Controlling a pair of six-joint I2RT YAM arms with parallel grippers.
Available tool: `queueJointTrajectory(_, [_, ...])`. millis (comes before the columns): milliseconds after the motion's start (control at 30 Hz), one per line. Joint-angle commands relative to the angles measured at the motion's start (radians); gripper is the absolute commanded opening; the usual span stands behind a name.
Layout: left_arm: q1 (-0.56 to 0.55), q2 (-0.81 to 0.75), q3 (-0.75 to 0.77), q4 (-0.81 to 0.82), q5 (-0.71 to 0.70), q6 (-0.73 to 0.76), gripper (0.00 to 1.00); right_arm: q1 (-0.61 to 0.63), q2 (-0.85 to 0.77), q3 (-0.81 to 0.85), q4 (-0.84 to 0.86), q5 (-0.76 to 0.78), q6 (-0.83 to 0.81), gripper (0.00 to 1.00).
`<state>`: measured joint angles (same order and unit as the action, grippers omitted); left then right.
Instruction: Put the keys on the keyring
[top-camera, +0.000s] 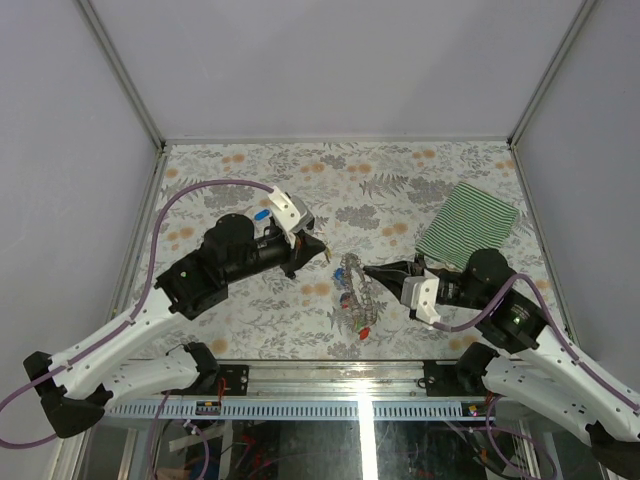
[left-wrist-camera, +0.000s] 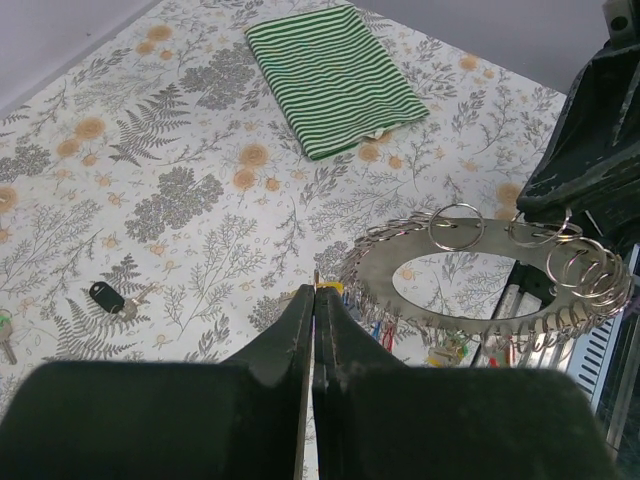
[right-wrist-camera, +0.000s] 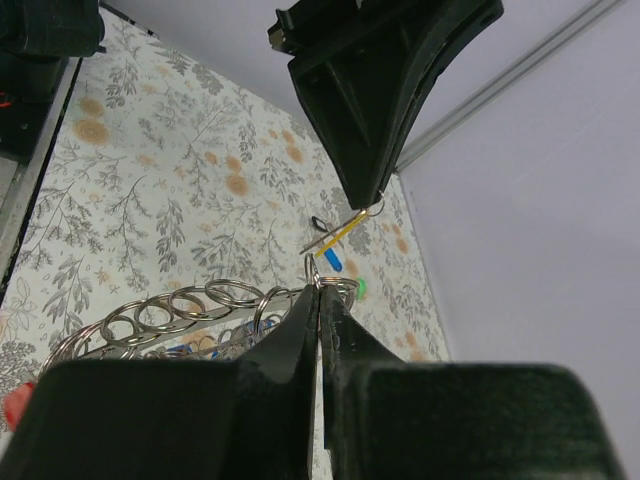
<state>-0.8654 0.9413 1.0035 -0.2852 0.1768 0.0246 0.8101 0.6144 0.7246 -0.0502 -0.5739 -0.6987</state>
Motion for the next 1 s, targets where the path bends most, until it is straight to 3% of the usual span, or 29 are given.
queueJointTrajectory(0, [-0.007,-0.012,0.011,0.060,0.044,0.030,0.00,0.006,0.000,0.056,0.155,-0.022,0.017,0.00])
queueJointTrajectory(767, [-0.007,-0.101,-0.028,0.162,0.207,-0.076,0.00,0.006,0.142,0.194,0.185,0.123,0.527,0.00])
queueJointTrajectory(967, [-0.005,-0.095,-0.024,0.198,0.239,-0.128,0.00,0.006,0.147,0.195,0.185,0.144,0.578,0.00])
